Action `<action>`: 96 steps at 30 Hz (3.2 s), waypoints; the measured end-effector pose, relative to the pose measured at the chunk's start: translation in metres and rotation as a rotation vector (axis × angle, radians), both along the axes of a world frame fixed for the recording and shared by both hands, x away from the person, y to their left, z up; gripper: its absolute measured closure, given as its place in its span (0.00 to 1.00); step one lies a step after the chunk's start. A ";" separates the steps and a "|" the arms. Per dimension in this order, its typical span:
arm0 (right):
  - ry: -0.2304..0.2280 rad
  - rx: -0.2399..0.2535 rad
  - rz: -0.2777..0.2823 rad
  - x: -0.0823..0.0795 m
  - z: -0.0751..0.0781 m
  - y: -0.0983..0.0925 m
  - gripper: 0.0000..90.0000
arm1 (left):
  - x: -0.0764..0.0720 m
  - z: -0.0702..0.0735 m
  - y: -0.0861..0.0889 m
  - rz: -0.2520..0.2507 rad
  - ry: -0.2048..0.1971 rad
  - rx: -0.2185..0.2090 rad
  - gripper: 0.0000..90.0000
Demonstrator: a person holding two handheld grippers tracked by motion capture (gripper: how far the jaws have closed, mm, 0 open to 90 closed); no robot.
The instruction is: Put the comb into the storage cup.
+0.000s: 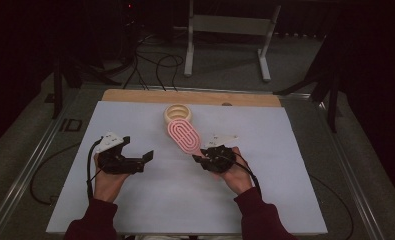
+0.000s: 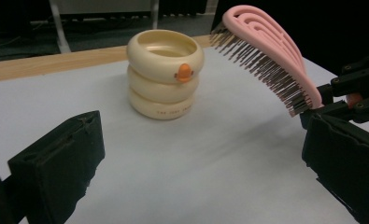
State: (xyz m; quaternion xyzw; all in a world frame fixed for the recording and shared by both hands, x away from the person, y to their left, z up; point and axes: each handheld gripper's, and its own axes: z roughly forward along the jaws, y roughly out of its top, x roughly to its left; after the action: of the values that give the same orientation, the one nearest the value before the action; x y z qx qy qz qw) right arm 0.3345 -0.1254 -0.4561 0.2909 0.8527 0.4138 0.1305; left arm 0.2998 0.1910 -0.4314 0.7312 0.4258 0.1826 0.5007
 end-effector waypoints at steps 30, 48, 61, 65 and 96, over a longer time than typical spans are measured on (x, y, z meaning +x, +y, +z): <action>-0.070 0.066 0.054 -0.012 0.002 0.021 0.78 | 0.011 0.008 -0.039 -0.116 0.013 -0.064 0.00; -0.108 0.098 0.098 -0.019 0.003 0.029 0.78 | 0.015 0.009 -0.063 -0.160 0.041 -0.080 0.00; -0.140 0.070 0.113 -0.023 0.002 0.034 0.78 | 0.011 0.011 -0.064 -0.128 -0.002 -0.087 0.36; -0.137 0.065 0.115 -0.022 0.001 0.035 0.78 | 0.009 0.013 -0.058 -0.138 -0.027 -0.135 0.55; -0.094 0.079 0.101 -0.016 0.001 0.032 0.46 | 0.007 0.028 -0.071 -0.213 -0.063 -0.114 0.71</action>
State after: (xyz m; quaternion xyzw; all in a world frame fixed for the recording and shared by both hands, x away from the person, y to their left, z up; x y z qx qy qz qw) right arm 0.3189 -0.0931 -0.4555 0.2327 0.8422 0.4664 0.1376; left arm 0.3071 0.1200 -0.4039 0.7366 0.3392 0.1266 0.5712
